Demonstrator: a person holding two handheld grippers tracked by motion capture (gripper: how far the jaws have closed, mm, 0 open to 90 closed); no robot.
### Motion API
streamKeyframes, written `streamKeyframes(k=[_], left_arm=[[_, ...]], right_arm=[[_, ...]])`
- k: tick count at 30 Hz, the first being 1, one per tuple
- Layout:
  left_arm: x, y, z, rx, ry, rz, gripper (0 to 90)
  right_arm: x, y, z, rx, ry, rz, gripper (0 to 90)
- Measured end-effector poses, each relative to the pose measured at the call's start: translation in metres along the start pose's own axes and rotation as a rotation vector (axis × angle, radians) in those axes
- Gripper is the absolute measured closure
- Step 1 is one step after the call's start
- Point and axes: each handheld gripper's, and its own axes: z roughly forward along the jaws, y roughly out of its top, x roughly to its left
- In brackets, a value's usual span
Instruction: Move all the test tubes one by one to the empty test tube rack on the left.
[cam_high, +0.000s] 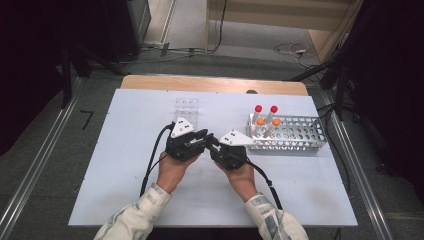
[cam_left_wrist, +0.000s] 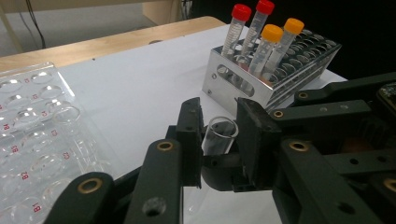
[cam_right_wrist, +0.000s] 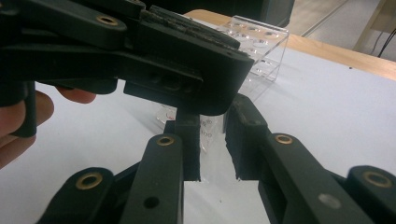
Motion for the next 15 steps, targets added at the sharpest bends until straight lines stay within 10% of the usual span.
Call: streamKeyframes(k=[15], left_arm=[[0.0009,0.0004,-0.0012,-0.004,0.015,0.003,76.6]], right_arm=[[-0.0001,-0.0002,-0.0005,0.000,0.011,0.001,65.9]])
